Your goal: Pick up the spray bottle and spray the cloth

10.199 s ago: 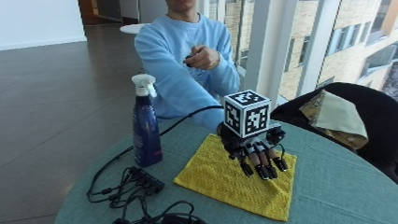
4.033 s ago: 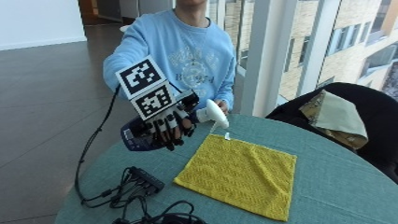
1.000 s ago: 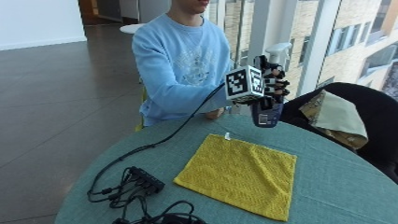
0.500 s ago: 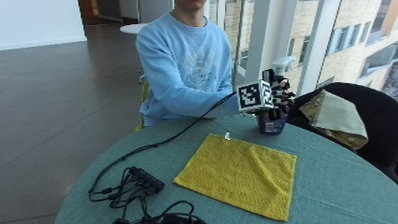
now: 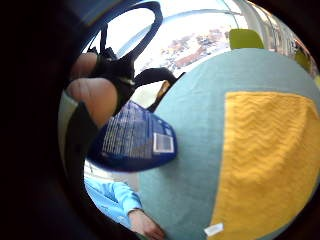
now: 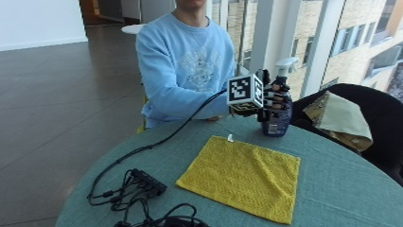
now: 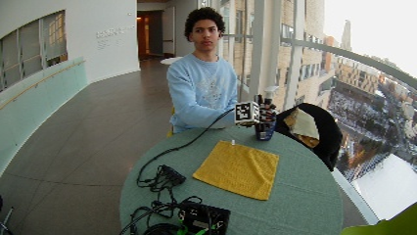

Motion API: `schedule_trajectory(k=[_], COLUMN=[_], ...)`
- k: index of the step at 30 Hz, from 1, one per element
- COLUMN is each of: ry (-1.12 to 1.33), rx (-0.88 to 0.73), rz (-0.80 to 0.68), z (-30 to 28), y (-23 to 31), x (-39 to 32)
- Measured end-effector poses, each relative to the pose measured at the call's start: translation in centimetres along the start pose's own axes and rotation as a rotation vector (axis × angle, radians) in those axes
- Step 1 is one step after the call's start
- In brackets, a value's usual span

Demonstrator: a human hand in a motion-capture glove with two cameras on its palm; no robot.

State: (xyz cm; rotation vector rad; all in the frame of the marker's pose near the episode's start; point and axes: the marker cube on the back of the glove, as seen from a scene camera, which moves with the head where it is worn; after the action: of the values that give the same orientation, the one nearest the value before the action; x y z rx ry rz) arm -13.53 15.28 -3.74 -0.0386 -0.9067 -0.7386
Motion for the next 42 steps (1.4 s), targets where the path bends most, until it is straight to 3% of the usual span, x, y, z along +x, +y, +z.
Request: schedule_trajectory(k=[10, 19, 28, 42], ry=[0.313, 0.548, 0.671, 0.675], rx=[0.045, 0.099, 0.076, 0.051], rz=[0.221, 0.366, 0.413, 0.436], z=[-11.1, -18.5, -19.9, -19.5], y=[6.0, 15.5, 22.2, 24.7], x=[5.9, 8.0, 7.1, 7.5])
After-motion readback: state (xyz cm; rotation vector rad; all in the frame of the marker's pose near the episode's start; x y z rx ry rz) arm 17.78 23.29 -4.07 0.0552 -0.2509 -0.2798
